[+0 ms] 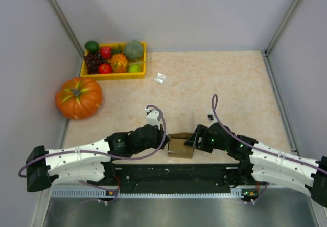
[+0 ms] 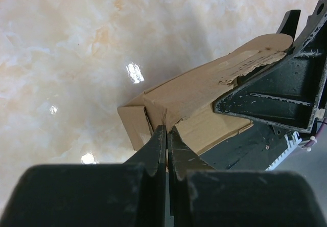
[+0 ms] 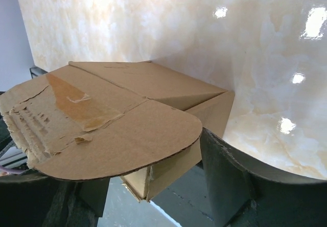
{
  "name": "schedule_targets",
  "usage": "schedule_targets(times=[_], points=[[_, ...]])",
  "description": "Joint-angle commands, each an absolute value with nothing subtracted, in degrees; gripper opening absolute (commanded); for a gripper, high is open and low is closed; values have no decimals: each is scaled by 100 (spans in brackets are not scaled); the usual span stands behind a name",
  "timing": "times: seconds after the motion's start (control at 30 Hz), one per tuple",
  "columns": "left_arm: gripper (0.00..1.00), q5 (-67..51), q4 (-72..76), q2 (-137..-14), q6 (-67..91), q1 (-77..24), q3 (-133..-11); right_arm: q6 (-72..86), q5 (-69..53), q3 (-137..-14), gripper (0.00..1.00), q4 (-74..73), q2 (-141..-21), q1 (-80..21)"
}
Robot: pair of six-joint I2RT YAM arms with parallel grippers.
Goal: Fold the paper box
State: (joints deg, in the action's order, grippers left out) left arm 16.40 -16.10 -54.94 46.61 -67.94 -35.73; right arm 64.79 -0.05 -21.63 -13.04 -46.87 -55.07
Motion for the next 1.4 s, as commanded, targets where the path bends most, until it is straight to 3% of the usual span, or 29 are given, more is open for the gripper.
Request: schedule_targets(times=[0.0,0.1,0.3,0.4,0.53,0.8,1.0,1.17,1.2,1.23,1.37], points=[[0,1573,-1854,-5625,4746,-6952,-3331,5952,141,-2407,68,-1634,-4492,-5572],[0,1679,-1994,-5642,4737,-7005,-3331,5260,27,-2766,77,-1976,-4395,-5564],[0,1749,-2065,-5730,4772,-7084,-3375,4263,-62,-3995,80,-3803,-4184,-5774],[0,1784,-2109,-5774,4790,-7128,-3393,4000,762,-4882,74,-4849,-4446,-6248],[0,1784,-2030,-5774,4808,-7154,-3357,3394,1291,-5291,56,-5141,-5289,-6363],[0,1802,-2083,-5599,4790,-7172,-3322,2839,2530,-5379,59,-5247,-5888,-6750],[0,1784,-2092,-5546,4781,-7181,-3278,2356,2575,-5327,59,-4914,-5985,-6750],[0,1758,-2039,-5563,4816,-7189,-3278,2276,2207,-5221,45,-4554,-6012,-6750],[0,1767,-2030,-5555,4825,-7207,-3261,2302,2171,-5229,39,-4535,-6020,-6741],[0,1767,-2013,-5563,4851,-7224,-3261,2338,2058,-5256,27,-4526,-6029,-6750],[0,1810,-1978,-5607,4939,-7268,-3243,2714,1750,-5431,5,-4684,-6143,-6750]])
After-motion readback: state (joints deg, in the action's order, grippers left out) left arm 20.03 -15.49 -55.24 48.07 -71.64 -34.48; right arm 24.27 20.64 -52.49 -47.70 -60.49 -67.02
